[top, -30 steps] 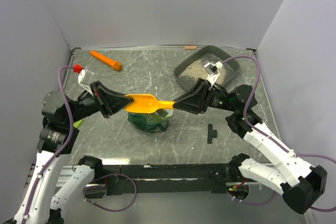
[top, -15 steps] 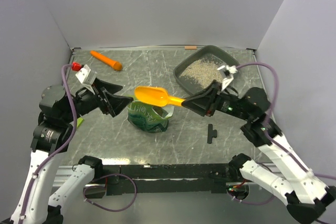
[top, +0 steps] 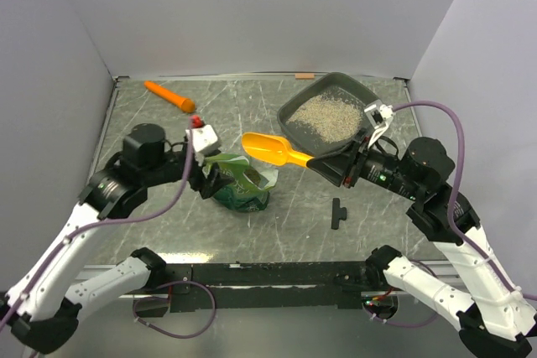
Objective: Fill the litter box with clean litter
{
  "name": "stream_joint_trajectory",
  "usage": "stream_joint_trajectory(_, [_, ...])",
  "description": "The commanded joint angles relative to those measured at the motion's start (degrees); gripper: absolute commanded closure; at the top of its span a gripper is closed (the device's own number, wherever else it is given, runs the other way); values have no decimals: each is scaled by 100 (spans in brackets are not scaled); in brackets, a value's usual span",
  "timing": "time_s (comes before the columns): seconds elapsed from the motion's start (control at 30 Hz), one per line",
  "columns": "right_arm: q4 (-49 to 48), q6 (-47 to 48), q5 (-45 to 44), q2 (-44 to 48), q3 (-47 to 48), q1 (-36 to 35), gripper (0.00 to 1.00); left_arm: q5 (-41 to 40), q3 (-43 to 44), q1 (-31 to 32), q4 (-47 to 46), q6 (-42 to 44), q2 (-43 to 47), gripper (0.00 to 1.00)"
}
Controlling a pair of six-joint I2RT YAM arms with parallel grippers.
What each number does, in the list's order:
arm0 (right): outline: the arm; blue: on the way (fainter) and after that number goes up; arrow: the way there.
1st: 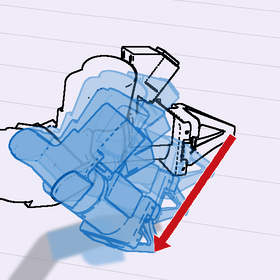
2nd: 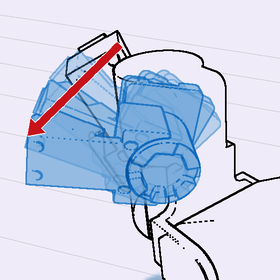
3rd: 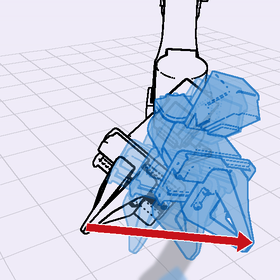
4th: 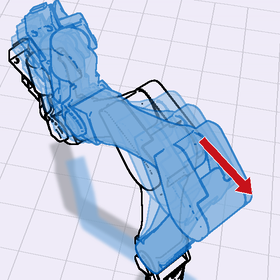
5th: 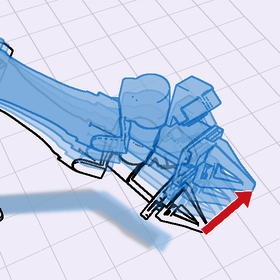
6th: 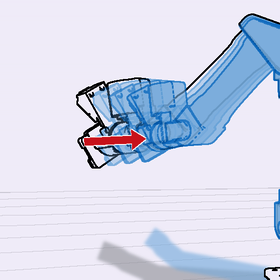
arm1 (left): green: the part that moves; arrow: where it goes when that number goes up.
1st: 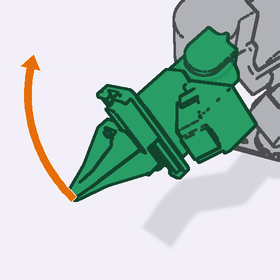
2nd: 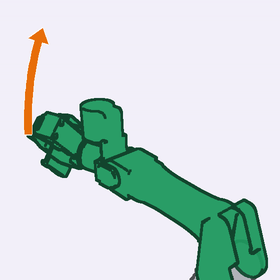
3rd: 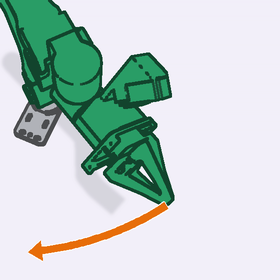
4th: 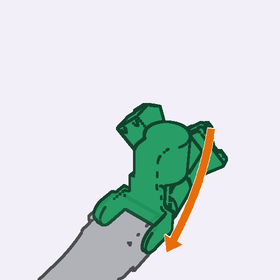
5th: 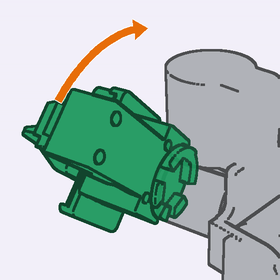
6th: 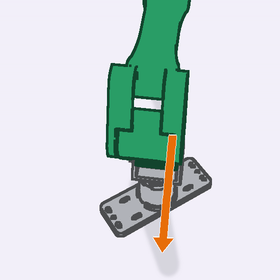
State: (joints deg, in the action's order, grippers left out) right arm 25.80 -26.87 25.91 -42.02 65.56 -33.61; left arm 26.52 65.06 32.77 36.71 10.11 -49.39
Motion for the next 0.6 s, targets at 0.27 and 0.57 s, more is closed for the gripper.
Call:
stream_joint_trajectory(0.27, [-102,156,160,168,-386,29,100,-1659,271,405,328,1529,-616,19])
stream_joint_trajectory(0.57, [-32,60,28,115,-483,38,100,-1694,174,432,170,1714,-959,25])
